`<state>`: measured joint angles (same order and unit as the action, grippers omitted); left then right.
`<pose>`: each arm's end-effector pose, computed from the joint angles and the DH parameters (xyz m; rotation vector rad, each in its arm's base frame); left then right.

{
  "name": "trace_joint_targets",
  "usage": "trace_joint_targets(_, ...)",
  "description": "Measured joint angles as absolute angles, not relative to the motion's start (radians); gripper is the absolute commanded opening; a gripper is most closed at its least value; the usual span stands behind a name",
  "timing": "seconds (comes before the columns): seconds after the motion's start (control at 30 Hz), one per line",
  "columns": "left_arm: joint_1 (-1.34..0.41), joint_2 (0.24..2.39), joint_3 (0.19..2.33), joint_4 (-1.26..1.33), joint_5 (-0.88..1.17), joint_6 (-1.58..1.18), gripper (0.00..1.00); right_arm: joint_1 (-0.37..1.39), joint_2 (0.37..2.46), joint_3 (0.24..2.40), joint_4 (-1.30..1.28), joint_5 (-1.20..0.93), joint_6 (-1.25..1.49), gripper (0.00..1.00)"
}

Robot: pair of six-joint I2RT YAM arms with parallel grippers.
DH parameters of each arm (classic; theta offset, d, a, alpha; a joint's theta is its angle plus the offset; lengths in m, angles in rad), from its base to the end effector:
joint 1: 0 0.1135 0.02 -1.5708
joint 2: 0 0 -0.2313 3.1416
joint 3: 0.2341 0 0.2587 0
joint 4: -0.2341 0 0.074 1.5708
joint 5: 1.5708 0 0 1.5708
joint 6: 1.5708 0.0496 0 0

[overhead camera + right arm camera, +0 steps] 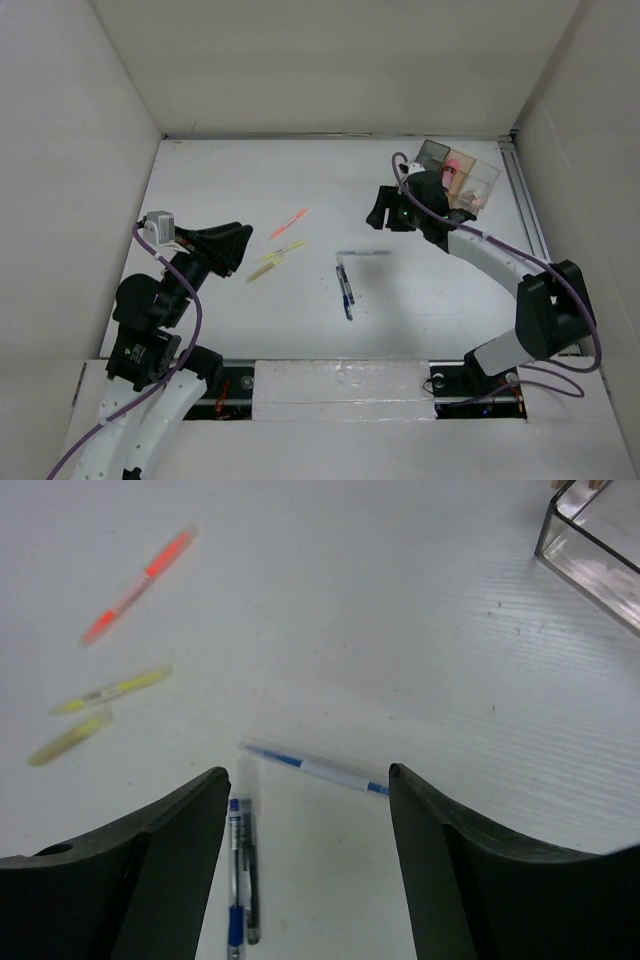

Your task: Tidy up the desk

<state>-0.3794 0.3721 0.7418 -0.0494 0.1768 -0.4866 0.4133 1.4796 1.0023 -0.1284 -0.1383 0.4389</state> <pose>0.1213 -0.0578 0.3831 0.0893 1.2996 -0.8556 0.3189 0.1473 0.2114 -0.0526 2.2403 0.6261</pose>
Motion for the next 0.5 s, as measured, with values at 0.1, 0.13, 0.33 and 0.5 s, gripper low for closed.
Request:
trace_joint_targets(0.1,-0.379,0.373,0.742,-0.05,0.176,-0.487,0.33,0.473,1.534,1.063,-0.211,-0.042,0.352,0.76)
trace_joint_targets(0.13,-0.379,0.373,0.742,-0.049,0.176,-0.487,0.33,0.498,1.55,1.08,-0.232,-0.007,0.327,0.79)
trace_joint_targets(0.33,-0.379,0.373,0.742,-0.049,0.176,-0.487,0.33,0.604,1.646,1.155,-0.342,0.129,0.273,0.8)
trace_joint_targets(0.5,-0.379,0.373,0.742,-0.049,0.176,-0.487,0.33,0.59,1.688,1.158,-0.374,0.116,0.323,0.64)
